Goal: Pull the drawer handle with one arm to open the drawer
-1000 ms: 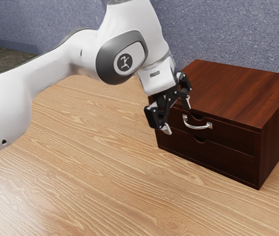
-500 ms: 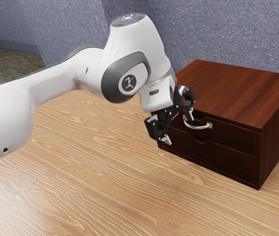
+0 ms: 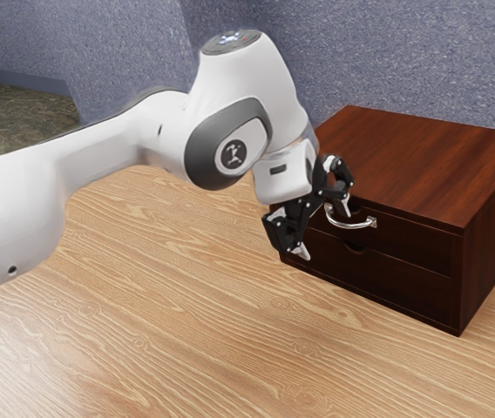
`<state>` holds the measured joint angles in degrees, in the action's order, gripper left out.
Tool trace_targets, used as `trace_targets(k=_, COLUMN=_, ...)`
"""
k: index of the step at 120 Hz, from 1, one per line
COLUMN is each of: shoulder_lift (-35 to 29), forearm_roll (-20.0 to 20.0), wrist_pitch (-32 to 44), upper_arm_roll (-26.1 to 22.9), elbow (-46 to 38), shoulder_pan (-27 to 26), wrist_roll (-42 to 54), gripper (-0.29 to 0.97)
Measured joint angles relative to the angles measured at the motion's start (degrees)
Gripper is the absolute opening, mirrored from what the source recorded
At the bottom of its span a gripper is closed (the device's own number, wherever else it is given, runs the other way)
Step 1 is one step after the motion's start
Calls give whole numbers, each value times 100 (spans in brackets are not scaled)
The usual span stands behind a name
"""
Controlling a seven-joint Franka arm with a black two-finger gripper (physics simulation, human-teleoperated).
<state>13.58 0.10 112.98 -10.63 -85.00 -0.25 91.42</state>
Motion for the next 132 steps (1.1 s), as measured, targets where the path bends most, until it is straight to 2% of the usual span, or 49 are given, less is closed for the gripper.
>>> trace_targets(k=25, shoulder_lift=-109, forearm_roll=16, wrist_pitch=173, upper_arm_roll=-2, elbow=-267, shoulder_pan=16, wrist_roll=-47, gripper=64)
trace_targets(k=89, shoulder_lift=-382, forearm_roll=-7, wrist_pitch=394, upper_arm_roll=-6, elbow=-575, shoulder_pan=96, wrist_roll=-158, gripper=21)
trace_targets(k=114, shoulder_lift=-528, forearm_roll=-35, wrist_pitch=412, upper_arm_roll=-3, elbow=-795, shoulder_pan=94, wrist_roll=-237, gripper=19)
trace_targets(k=132, shoulder_lift=-686, forearm_roll=-50, wrist_pitch=412, upper_arm_roll=-2, elbow=-941, shoulder_pan=94, wrist_roll=-300, gripper=11)
